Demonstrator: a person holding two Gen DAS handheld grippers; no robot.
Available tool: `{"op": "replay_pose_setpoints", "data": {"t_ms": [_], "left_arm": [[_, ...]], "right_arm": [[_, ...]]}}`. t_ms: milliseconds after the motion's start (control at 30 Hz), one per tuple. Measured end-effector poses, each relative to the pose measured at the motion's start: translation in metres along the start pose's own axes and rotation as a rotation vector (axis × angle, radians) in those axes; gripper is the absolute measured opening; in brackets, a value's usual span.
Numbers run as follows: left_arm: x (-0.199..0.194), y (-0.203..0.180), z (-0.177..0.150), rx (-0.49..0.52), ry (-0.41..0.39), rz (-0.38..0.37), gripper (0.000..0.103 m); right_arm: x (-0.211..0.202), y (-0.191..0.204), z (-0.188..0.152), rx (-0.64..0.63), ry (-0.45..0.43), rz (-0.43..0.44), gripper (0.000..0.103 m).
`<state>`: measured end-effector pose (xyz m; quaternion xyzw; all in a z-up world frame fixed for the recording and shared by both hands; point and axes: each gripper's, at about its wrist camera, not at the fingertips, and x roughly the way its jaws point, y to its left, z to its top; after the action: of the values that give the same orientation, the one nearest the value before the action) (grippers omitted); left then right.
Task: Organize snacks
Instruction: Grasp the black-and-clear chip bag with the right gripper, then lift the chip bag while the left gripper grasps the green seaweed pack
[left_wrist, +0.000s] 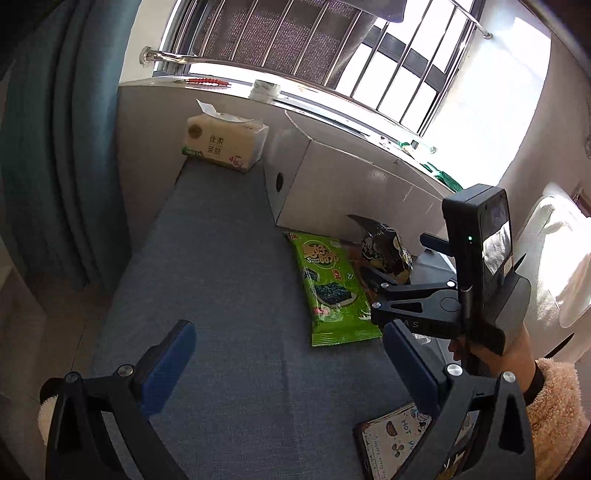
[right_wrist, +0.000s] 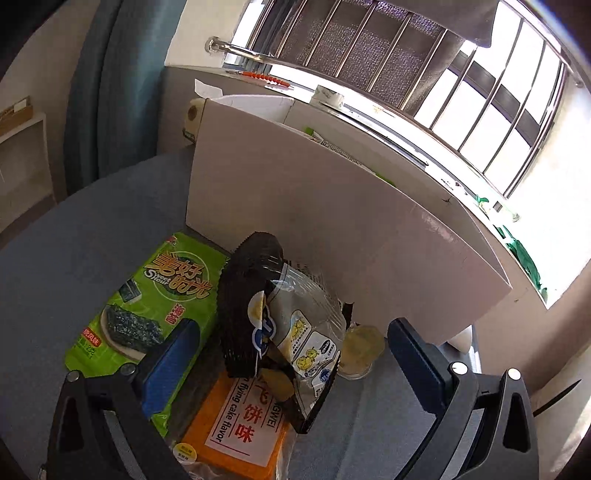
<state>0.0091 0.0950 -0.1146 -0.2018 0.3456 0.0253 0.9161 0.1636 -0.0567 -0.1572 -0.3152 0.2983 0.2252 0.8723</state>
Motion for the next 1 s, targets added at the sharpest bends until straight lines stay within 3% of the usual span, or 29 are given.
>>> {"op": "replay_pose_setpoints", "data": {"t_ms": [33,100,133,200,300,433,500,633,800,1000], "left_arm": [[0.000,0.001,0.000,-0.003,0.001,0.004,0.103],[0.002,0.001,-0.001,0.003,0.007,0.003,0.103],[0.003,0.001,-0.001,0.006,0.013,0.006,0.103],[0.007,0.001,-0.002,0.013,0.026,0.008,0.103],[0.011,-0.001,-0.002,0.018,0.034,0.007,0.103],[0.023,-0.012,0.003,0.045,0.053,-0.003,0.103],[0.033,-0.022,0.007,0.074,0.071,-0.003,0.103],[0.056,-0.045,0.015,0.135,0.112,0.011,0.103],[0.093,-0.063,0.029,0.180,0.165,0.010,0.103],[0.138,-0.072,0.037,0.210,0.255,0.128,0.103]], "right_arm": [[0.007,0.000,0.001,0.000,0.022,-0.021,0.102],[0.015,-0.002,0.000,0.004,0.045,-0.010,0.080],[0.016,-0.004,0.000,0.014,0.055,0.021,0.056],[0.011,-0.017,0.000,0.077,0.050,0.069,0.051],[-0.004,-0.057,-0.007,0.282,0.013,0.279,0.050],[-0.029,-0.109,-0.032,0.526,-0.043,0.497,0.050],[-0.045,-0.127,-0.046,0.605,-0.082,0.562,0.050],[-0.076,-0.149,-0.077,0.693,-0.146,0.556,0.050],[-0.097,-0.156,-0.111,0.768,-0.165,0.559,0.050],[-0.098,-0.160,-0.131,0.797,-0.158,0.533,0.050]]}}
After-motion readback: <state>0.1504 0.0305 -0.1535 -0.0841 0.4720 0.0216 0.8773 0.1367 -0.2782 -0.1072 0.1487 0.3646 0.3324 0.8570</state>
